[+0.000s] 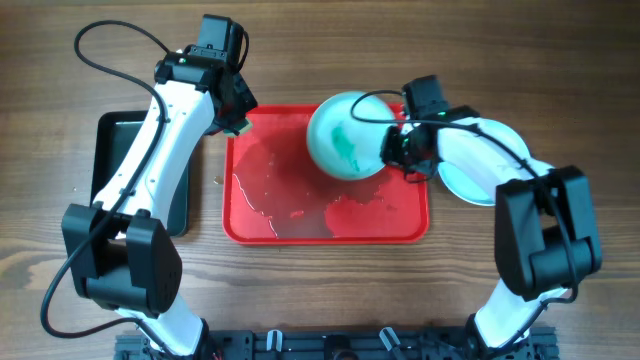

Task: Clean dirty plates on tray and stack at the side
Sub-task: 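Carry the small plate right and stack it on the large plate, then grasp the rim of the remaining small plate with the right gripper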

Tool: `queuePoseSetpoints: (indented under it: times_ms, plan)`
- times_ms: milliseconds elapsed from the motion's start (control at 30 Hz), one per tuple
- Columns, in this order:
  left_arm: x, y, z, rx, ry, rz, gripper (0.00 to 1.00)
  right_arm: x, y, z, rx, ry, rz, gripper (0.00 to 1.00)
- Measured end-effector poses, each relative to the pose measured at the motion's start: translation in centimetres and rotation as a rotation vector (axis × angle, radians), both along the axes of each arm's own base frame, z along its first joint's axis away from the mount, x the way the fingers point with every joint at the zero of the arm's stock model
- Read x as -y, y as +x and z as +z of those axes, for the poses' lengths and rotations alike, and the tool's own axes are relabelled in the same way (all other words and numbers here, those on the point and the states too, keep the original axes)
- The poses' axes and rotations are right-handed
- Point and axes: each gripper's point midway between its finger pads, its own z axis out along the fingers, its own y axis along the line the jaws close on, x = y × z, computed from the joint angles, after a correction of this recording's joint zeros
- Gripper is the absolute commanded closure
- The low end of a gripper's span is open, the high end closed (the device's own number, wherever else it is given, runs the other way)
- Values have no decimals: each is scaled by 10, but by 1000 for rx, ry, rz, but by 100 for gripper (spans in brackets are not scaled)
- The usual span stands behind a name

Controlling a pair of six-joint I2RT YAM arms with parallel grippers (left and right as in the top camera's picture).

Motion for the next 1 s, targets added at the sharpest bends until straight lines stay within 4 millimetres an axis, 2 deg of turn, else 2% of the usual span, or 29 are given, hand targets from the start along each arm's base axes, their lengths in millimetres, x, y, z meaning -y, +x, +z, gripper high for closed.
queuePoseSetpoints:
  times_ms: [67,133,200,267,367,467,567,600,700,767,900,1000]
  plan:
    - [0,0,0,0,0,0,96,-22,-17,-1,-28,5,82,82]
    - [0,0,0,0,0,0,96,-47,-40,0,-64,8,184,75]
    - [0,0,0,0,0,0,96,-58,-46,6,-74,7,239,69]
    - [0,0,0,0,0,0,96,-64,-32,25,-35,10,273,60]
    - [0,0,0,0,0,0,96,-71,7,56,116,21,324,58]
    - [0,0,0,0,0,0,96,-65,31,64,217,-19,358,58]
    - [0,0,0,0,0,0,96,-52,48,50,255,-82,382,58]
    - [0,0,0,0,0,0,96,-45,51,32,232,-110,390,59]
    - [0,0,0,0,0,0,96,-42,56,14,221,-123,401,67]
    - [0,0,0,0,0,0,96,-42,56,6,209,-125,408,74]
    - [0,0,0,0,0,0,96,-45,53,0,185,-101,386,96]
    - [0,0,0,0,0,0,96,-44,40,-4,98,-74,296,96]
